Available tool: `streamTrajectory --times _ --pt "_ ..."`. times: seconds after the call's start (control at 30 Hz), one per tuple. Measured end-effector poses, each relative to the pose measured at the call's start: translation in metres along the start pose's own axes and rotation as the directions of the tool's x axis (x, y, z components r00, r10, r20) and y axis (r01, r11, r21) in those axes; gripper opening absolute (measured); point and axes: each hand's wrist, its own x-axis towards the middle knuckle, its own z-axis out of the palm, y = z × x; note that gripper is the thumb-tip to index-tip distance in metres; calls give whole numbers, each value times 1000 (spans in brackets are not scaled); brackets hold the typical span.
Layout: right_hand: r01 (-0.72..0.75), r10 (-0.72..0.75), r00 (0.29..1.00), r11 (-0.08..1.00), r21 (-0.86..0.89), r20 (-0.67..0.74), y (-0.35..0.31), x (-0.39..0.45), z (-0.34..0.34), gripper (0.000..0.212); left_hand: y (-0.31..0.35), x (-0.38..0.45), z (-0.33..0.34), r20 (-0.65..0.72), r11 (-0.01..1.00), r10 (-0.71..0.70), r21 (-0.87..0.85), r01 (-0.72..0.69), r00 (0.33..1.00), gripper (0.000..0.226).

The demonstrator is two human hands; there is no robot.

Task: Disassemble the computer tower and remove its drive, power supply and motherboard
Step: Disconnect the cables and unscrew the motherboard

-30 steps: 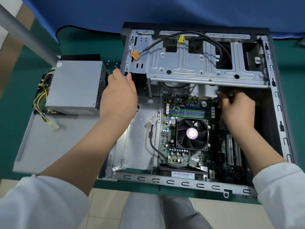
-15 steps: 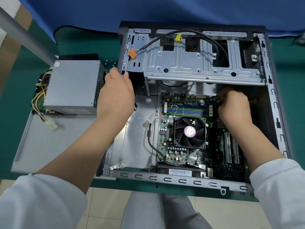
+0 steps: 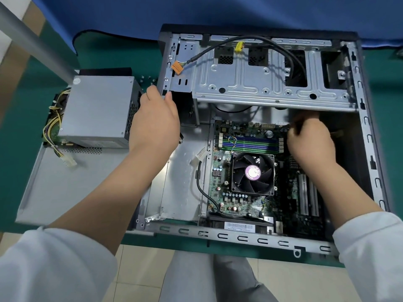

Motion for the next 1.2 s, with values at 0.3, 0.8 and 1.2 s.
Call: streamTrajectory --times 0.3,0.8,1.2 --pt "-4 6 1000 998 60 -30 -2 -1 -3 21 -1 1 -1 -6 1000 9 -14 -9 1000 39" --pt "-40 40 999 999 -5 -19 -2 -5 -6 25 -2 0 0 -15 1000 15 -16 -15 1000 40" --pt "-71 72 997 997 22 -32 1 -3 -4 30 -1 1 2 -11 1000 -1 -29 1 1000 40"
